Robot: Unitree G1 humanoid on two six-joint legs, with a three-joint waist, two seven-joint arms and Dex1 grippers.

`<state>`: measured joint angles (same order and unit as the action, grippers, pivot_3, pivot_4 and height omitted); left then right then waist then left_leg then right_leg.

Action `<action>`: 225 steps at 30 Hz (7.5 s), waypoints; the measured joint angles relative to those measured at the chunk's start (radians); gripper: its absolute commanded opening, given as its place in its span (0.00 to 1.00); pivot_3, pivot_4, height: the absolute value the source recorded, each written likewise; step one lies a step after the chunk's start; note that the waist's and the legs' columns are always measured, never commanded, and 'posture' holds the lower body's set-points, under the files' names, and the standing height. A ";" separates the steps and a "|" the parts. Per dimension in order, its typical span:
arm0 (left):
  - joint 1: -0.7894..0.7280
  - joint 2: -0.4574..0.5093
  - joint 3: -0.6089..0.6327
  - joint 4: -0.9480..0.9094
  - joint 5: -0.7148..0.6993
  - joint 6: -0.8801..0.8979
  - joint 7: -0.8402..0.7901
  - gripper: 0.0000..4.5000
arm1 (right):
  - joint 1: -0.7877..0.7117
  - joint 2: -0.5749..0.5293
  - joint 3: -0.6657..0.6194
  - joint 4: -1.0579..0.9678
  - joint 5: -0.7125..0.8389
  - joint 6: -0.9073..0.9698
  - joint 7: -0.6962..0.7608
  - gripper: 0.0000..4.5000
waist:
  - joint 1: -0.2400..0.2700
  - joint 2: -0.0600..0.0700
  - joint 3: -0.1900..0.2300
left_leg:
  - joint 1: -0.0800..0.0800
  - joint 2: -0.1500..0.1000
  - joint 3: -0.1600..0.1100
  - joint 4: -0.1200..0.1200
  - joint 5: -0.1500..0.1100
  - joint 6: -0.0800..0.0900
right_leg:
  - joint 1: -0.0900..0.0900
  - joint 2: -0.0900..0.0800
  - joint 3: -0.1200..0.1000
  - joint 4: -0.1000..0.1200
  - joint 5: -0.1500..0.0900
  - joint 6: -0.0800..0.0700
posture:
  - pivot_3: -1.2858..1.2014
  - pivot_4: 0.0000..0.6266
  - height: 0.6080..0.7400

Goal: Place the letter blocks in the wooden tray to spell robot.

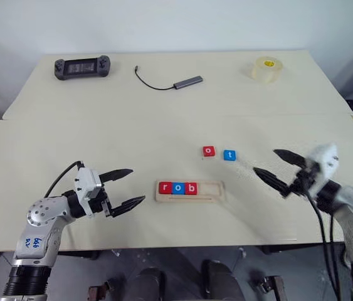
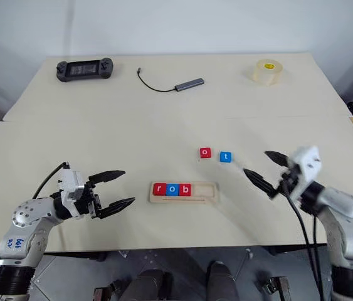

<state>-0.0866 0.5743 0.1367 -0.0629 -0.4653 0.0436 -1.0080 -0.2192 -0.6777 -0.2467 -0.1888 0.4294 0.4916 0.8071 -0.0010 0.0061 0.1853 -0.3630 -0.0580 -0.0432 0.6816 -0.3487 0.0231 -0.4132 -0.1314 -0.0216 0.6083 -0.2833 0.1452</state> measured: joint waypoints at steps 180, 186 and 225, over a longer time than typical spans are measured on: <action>0.023 -0.009 -0.056 -0.117 0.000 -0.010 -0.017 1.00 | -0.400 -0.041 0.558 0.152 -0.291 0.033 0.336 0.00 | -0.001 -0.004 -0.001 | -0.012 -0.003 0.000 0.002 0.000 0.001 | -0.012 0.002 -0.003 0.004 0.000 0.000 | 0.52 0.24 1.00; 0.024 -0.009 -0.056 -0.117 0.000 -0.010 -0.009 1.00 | -0.402 -0.017 0.560 0.144 -0.293 0.056 0.331 0.00 | -0.001 -0.004 -0.001 | -0.012 -0.003 0.000 0.002 0.000 0.001 | -0.012 0.002 -0.003 0.004 0.000 0.000 | 0.52 0.24 1.00; -0.151 -0.016 -0.081 0.097 -0.001 -0.007 -0.109 1.00 | 0.393 0.155 -0.194 -0.140 -0.061 -0.204 -0.081 0.99 | 0.001 -0.003 -0.002 | -0.002 -0.002 0.002 0.001 0.001 0.001 | -0.003 0.003 0.000 0.004 0.000 0.001 | 0.52 0.24 1.00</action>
<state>-0.2377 0.5583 0.0557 0.0337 -0.4666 0.0362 -1.1167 0.1735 -0.5231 -0.4408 -0.3283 0.3683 0.2881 0.7262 -0.0003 0.0035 0.1836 -0.3653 -0.0598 -0.0413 0.6831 -0.3479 0.0240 -0.4163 -0.1279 -0.0217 0.6124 -0.2828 0.1460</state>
